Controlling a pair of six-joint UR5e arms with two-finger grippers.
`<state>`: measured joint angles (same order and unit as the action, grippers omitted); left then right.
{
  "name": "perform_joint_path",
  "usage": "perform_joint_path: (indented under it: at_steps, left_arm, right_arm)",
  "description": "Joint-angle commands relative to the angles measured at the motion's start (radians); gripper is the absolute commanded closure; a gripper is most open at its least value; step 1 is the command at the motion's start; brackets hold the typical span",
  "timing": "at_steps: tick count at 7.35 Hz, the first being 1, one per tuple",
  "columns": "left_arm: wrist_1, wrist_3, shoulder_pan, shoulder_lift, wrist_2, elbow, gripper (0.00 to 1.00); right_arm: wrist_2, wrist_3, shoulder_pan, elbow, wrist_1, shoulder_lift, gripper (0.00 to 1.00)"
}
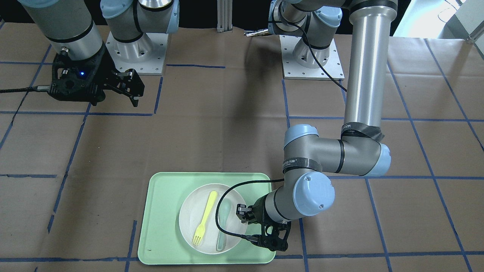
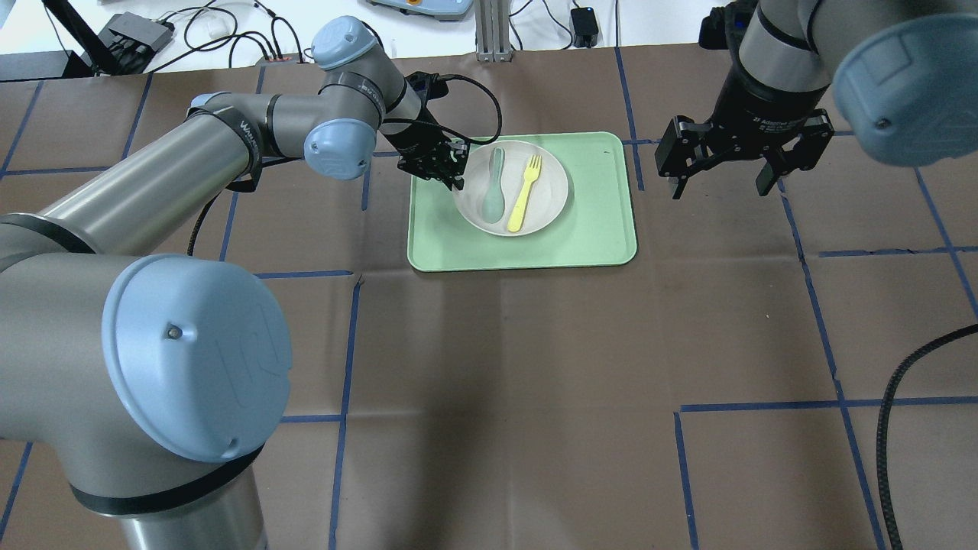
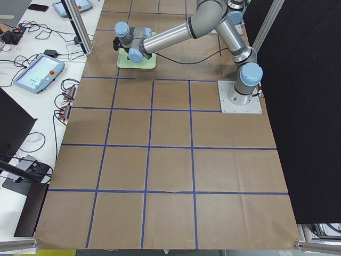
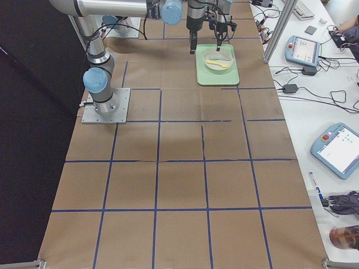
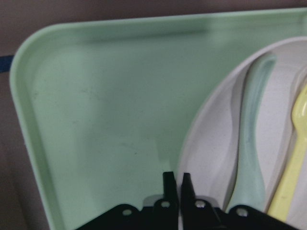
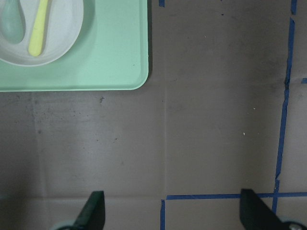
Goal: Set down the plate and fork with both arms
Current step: 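Open the left gripper and lift it away while the right arm moves toward the tray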
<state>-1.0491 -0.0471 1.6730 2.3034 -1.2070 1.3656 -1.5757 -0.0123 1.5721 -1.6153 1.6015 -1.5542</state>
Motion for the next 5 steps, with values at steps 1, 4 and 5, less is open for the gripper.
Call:
perform_joint_path:
  at_steps: [1,4,5]
  left_arm:
    - [-0.003,-0.004,0.004,-0.019,-0.002,0.007,0.04]
    - [-0.212,0.007,0.019,-0.225,-0.169,0.024,0.00]
    - [-0.347,0.009,0.019,-0.333,-0.216,0.044,0.00]
  right_arm:
    - [-0.001,0.000,-0.001,0.000,0.000,0.000,0.00]
    - [0.002,0.000,-0.001,-0.003,0.000,0.000,0.00]
    - [0.002,0.000,-0.003,-0.005,0.002,0.003,0.00]
